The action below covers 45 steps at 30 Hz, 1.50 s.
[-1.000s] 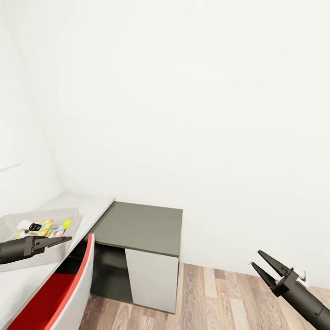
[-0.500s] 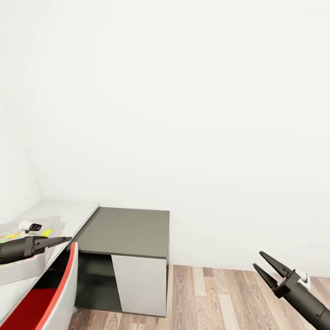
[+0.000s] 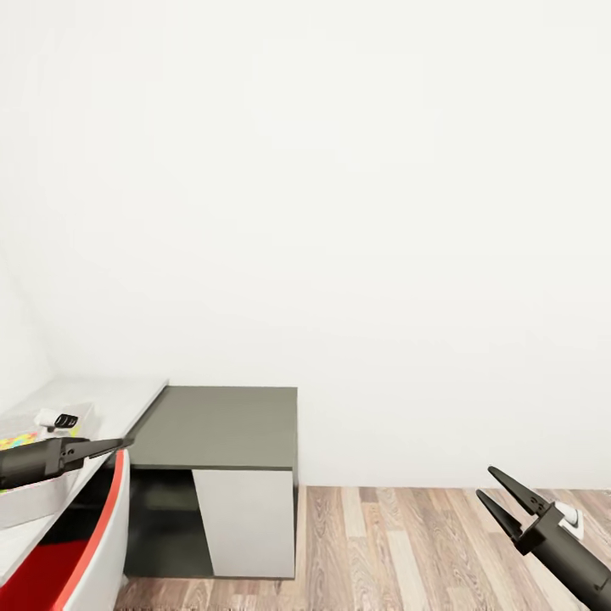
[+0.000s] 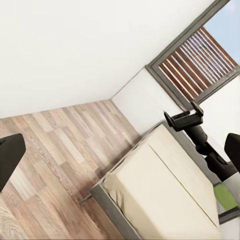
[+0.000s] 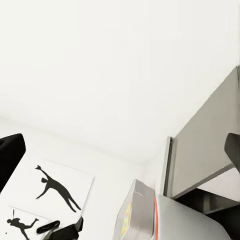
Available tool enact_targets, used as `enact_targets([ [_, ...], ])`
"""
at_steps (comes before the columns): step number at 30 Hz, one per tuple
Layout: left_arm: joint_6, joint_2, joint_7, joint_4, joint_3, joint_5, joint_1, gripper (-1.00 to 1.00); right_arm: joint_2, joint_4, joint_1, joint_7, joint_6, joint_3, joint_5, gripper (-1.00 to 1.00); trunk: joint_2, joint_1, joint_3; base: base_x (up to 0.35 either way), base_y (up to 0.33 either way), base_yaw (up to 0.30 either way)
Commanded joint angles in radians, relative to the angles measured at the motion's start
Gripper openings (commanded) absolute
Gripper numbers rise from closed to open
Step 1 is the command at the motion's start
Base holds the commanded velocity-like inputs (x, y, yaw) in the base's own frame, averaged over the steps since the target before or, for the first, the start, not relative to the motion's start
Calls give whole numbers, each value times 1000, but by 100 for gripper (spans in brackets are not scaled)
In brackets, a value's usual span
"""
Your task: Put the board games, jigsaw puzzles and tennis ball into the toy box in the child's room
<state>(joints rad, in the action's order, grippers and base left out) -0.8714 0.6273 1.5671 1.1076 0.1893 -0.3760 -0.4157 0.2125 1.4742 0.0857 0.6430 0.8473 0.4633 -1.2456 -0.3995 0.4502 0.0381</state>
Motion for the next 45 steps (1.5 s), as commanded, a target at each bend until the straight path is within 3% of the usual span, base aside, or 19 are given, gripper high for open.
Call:
enact_targets([
  [1,-11,0,4,0,0,0,0,100,0,0,0,0,6,4,-2,100,-1,0,-1,-294,0,-14],
  [14,-11,-8,4,0,-6,1,0,100,0,-3,0,-6,8,13,4,100,-1,0,-20,-129,0,-2],
  [18,-11,-10,4,0,-49,6,0,100,2,-12,-1,-10,7,11,5,100,-1,0,-27,-4,0,0],
  [21,-11,-14,4,0,-110,9,-1,100,2,-50,-1,-11,6,9,7,100,-1,0,-32,-1,0,0],
  [24,-11,-52,4,-3,-175,19,-4,100,3,-94,-4,-13,5,7,8,100,-1,0,-37,0,0,0],
  [26,-11,-75,4,-4,-190,31,-5,100,3,-108,-5,-15,3,6,9,100,-1,0,-40,0,0,0],
  [28,-11,-101,-38,-4,-200,58,-8,100,-1,-116,-6,-21,0,5,20,100,-1,0,-43,0,0,0],
  [33,-12,-154,-135,-15,-207,109,-11,100,-6,-122,-7,-28,-9,-25,102,100,-1,0,-45,0,0,0],
  [37,-10,-198,-224,-69,-214,173,-11,100,-8,-185,-7,-24,-64,-56,252,100,-1,0,-46,0,0,0],
  [39,-9,-216,-250,-101,-218,207,-11,100,-8,-224,-7,-21,-83,-74,304,100,-1,0,-46,0,0,0],
  [43,16,-259,-285,-188,-224,296,-9,100,-14,-294,-7,-28,-107,-167,393,100,-1,0,-46,0,0,0],
  [44,81,-278,-296,-272,-225,358,-8,100,-37,-361,-7,-29,-153,-230,433,100,-1,0,-46,0,0,0],
  [45,96,-280,-297,-292,-226,368,-8,100,-42,-376,-7,-29,-167,-240,441,100,-1,0,-46,0,0,0],
])
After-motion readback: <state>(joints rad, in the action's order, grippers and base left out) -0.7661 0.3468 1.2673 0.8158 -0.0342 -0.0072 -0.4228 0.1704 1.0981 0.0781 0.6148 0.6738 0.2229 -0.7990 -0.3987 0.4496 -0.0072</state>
